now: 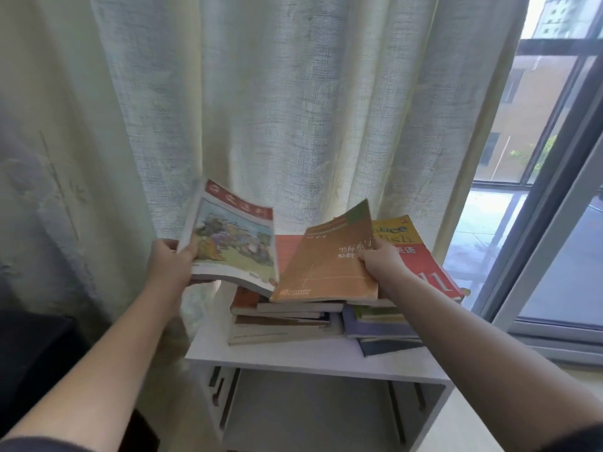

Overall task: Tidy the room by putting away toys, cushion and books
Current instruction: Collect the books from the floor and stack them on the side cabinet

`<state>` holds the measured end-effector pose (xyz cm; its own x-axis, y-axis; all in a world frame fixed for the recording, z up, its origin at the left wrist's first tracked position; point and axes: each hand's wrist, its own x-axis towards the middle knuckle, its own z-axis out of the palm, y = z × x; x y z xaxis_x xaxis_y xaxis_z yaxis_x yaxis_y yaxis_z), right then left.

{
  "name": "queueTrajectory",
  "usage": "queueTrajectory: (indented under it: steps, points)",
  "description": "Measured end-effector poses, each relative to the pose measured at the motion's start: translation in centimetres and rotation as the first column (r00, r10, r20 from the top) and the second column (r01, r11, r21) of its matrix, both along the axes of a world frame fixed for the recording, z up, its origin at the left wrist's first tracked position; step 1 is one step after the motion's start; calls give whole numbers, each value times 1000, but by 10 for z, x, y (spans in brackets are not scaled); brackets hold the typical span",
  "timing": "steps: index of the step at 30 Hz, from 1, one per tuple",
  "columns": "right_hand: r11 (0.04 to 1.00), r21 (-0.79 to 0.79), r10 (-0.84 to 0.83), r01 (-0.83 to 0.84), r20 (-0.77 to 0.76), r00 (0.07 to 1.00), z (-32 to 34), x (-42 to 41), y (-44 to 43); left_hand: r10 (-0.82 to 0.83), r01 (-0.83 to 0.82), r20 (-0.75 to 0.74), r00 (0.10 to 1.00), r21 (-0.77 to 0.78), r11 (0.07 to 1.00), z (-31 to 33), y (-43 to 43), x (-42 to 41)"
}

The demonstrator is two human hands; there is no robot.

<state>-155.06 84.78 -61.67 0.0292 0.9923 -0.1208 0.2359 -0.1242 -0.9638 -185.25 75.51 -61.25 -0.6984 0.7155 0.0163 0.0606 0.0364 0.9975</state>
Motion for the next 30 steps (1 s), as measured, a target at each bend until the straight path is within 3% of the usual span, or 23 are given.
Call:
queueTrajectory:
  steps: [2, 5, 10, 14, 16, 18, 20, 22, 23, 24, 26, 28, 30]
  points:
    - [999, 3, 35, -35, 81, 996, -1, -21, 4, 83, -80, -31, 996, 74, 994, 6, -15, -17]
    - [993, 58, 83, -101, 257, 963, -3, -55, 16, 119, -125, 44, 992, 161, 979, 14, -32, -36]
    - [951, 245, -39, -186, 695, 718, -6, -85, 29, 68, -104, 185, 980, 190, 976, 13, -49, -34]
    - [931, 270, -93, -244, 826, 556, -14, -89, 23, 9, -55, 231, 973, 194, 979, 3, -55, -25]
    - [906, 311, -118, -288, 837, 534, -13, -82, 23, -27, -18, 230, 973, 191, 981, -1, -55, -22]
    - [883, 375, -136, -282, 779, 612, -9, -69, 25, -67, 18, 227, 972, 211, 977, -1, -53, -15]
    - [902, 363, -51, -235, 628, 777, 3, -54, 20, -111, 55, 238, 965, 233, 971, 4, -48, -2]
    - [947, 197, 171, -252, 353, 920, 18, -42, 8, -164, 99, 245, 955, 257, 961, 12, -40, 18]
    - [947, 62, 304, -316, 149, 941, 26, -32, 3, -199, 133, 243, 949, 264, 955, 16, -33, 33]
    - [905, -56, 418, -421, -62, 906, 34, -30, -2, -231, 165, 231, 945, 274, 948, 22, -29, 45]
    - [800, -98, 532, -593, -343, 774, 49, -6, -6, -291, 230, 215, 932, 271, 935, 32, -14, 80]
    - [820, -53, 489, -571, -456, 744, 64, 19, -9, -322, 272, 202, 925, 240, 932, 38, 0, 111]
    - [916, 2, 364, -401, -422, 830, 73, 42, -11, -356, 321, 188, 915, 193, 927, 42, 10, 137]
